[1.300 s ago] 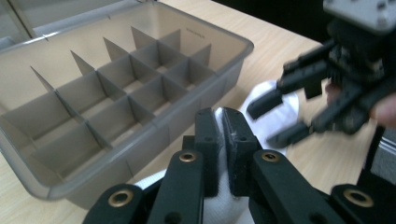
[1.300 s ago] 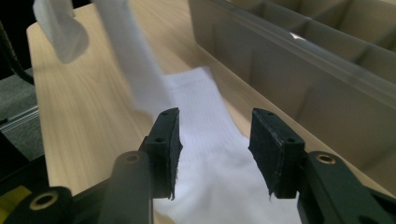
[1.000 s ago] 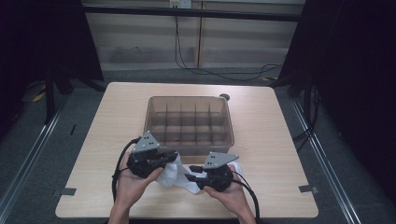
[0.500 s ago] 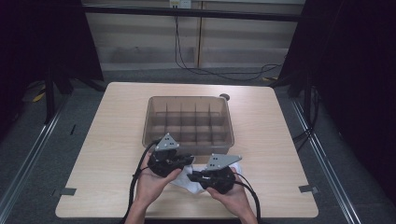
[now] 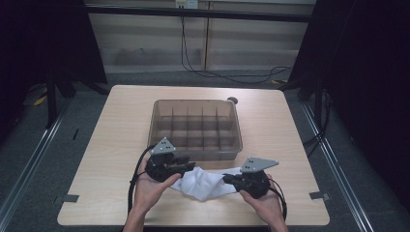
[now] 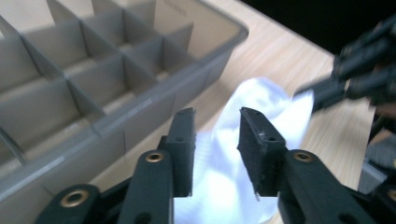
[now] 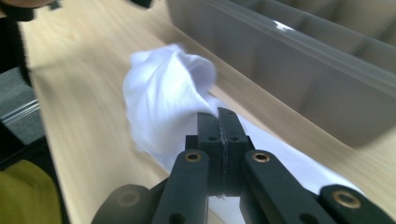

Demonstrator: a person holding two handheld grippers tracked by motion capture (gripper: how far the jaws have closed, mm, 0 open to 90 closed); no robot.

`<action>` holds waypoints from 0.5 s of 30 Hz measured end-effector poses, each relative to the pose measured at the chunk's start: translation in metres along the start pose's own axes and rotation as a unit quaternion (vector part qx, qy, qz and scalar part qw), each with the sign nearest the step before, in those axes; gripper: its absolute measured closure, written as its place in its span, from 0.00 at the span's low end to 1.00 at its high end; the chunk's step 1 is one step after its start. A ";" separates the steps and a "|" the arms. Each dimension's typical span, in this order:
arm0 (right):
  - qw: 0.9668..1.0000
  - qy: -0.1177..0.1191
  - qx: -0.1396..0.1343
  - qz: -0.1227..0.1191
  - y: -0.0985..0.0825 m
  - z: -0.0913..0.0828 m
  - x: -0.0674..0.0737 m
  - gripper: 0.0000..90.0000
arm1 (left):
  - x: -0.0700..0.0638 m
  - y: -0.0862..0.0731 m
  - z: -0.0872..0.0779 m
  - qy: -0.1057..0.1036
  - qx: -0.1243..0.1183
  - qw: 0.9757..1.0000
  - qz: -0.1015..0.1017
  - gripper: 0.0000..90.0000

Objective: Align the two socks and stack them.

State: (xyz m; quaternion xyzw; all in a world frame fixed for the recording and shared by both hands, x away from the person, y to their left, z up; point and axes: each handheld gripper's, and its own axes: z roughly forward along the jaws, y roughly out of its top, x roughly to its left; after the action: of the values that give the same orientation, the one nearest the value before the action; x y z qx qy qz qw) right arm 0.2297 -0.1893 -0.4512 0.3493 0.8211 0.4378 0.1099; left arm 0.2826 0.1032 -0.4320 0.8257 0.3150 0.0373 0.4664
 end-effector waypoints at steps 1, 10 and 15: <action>1.000 0.000 0.002 0.003 -0.002 -0.001 -0.002 1.00 | 0.002 -0.003 0.004 0.004 0.009 1.000 -0.001 0.74; 0.999 -0.020 0.019 0.023 -0.013 0.002 -0.016 1.00 | 0.018 -0.025 0.036 0.058 0.082 0.995 -0.013 0.60; 0.999 -0.023 0.022 0.027 -0.015 0.005 -0.018 1.00 | 0.024 -0.030 0.044 0.054 0.097 0.994 -0.018 0.58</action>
State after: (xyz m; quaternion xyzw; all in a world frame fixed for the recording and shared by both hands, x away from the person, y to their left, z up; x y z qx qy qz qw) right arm 0.2382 -0.2033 -0.4686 0.3838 0.8181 0.4142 0.1087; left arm 0.3022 0.0949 -0.4861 0.8582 0.3567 0.0432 0.3666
